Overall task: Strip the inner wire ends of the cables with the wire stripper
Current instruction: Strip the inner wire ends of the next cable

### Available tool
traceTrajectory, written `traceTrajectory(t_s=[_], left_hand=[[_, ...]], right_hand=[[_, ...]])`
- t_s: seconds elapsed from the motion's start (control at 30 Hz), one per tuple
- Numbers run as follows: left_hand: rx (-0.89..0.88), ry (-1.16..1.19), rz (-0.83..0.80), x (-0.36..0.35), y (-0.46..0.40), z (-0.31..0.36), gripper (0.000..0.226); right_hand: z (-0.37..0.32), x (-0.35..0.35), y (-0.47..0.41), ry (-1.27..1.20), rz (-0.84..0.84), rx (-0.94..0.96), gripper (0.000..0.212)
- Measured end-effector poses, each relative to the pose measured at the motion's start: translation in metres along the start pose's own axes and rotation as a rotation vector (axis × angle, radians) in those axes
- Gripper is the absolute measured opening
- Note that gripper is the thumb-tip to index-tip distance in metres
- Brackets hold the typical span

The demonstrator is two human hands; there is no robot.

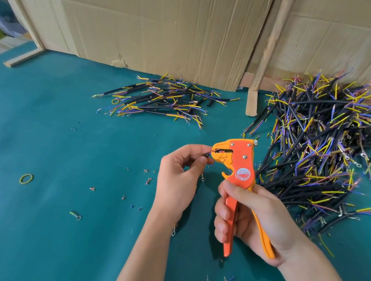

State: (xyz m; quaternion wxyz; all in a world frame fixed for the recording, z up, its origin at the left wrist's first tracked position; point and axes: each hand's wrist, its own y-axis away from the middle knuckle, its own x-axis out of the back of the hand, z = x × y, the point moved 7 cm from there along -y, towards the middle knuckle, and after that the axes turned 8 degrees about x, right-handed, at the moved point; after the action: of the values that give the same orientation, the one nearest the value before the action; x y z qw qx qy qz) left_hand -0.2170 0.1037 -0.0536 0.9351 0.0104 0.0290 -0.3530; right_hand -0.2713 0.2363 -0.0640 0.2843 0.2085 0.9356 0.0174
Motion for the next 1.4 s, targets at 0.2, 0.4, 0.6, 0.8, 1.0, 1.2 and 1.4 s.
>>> traceTrajectory(t_s=[0.2,0.4,0.6,0.8,1.0,1.2,1.4], left_hand=[[0.0,0.005,-0.028,-0.0011,-0.0017,-0.0023,0.031],[0.001,0.011,-0.044,-0.0016,-0.0029,-0.004,0.028],[-0.012,0.008,-0.054,-0.0025,-0.0026,-0.0032,0.028],[-0.018,-0.009,-0.047,-0.0028,-0.0033,-0.0042,0.025],[-0.029,-0.022,-0.042,-0.0027,-0.0033,-0.0035,0.026],[-0.039,-0.026,-0.045,-0.0028,-0.0031,-0.0022,0.026],[-0.05,-0.038,-0.039,-0.0027,-0.0019,-0.0003,0.03]], right_hand=[[-0.001,0.0004,0.0003,0.001,0.002,0.0,0.02],[-0.0018,0.0009,0.0006,0.004,-0.007,0.0,0.018],[0.0004,0.0024,0.0008,-0.027,-0.01,-0.01,0.021],[0.0011,0.0024,0.0002,-0.053,-0.024,-0.011,0.027],[0.0002,0.0021,0.0003,-0.055,-0.023,-0.004,0.027],[-0.0004,0.0023,0.0006,-0.057,-0.022,0.003,0.027],[-0.0014,0.0016,0.0007,-0.058,-0.034,0.01,0.032]])
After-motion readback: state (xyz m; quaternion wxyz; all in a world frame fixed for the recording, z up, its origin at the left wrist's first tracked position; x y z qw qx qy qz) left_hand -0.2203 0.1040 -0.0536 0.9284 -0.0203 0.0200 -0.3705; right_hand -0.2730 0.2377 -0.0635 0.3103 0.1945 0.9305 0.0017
